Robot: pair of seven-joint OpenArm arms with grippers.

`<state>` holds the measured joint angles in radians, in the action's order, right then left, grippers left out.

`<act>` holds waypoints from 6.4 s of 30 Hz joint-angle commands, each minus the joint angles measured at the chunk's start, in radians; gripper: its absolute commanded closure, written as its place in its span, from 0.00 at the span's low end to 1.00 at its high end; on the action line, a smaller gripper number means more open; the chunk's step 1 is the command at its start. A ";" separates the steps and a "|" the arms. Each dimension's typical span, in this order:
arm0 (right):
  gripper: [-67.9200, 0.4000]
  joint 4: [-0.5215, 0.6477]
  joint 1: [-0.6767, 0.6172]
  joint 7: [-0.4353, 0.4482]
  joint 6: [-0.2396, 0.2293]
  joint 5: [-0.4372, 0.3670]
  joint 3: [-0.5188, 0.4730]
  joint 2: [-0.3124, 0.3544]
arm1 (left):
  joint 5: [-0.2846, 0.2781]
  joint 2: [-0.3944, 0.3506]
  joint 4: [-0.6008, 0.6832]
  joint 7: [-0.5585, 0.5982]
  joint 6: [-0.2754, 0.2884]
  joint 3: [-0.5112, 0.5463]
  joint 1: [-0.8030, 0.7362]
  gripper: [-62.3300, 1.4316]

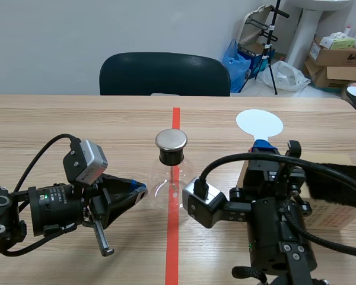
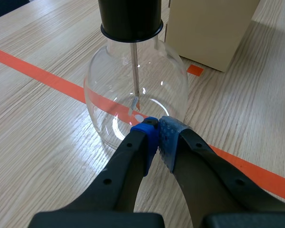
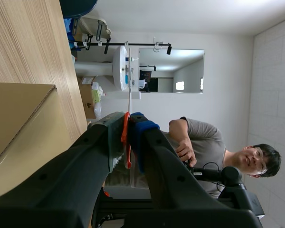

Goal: Do the electroscope experiment

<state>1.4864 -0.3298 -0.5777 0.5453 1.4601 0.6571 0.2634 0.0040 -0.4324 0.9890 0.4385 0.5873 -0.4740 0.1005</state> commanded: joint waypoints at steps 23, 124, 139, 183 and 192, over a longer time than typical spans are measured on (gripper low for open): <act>0.98 0.024 0.014 -0.003 0.014 0.001 0.003 0.011 | -0.011 0.002 0.016 0.014 0.001 0.003 0.011 0.93; 0.98 0.027 -0.235 0.902 0.238 -0.185 -0.672 -0.272 | -0.090 -0.247 0.782 0.024 0.109 0.380 -0.642 0.93; 0.98 -0.042 -0.235 0.896 0.238 -0.190 -0.682 -0.308 | -0.114 -0.247 0.872 0.014 0.109 0.426 -0.729 0.39; 0.29 -0.140 -0.216 0.878 0.238 -0.153 -0.656 -0.325 | -0.127 -0.247 0.872 0.032 0.109 0.426 -0.729 0.00; 0.00 -0.140 -0.216 0.860 0.238 -0.152 -0.656 -0.322 | -0.127 -0.247 0.872 0.032 0.109 0.426 -0.729 0.00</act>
<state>1.3350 -0.5545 0.2832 0.7250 1.3125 0.0029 -0.0639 -0.1097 -0.6868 1.8576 0.4538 0.6945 -0.0433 -0.6315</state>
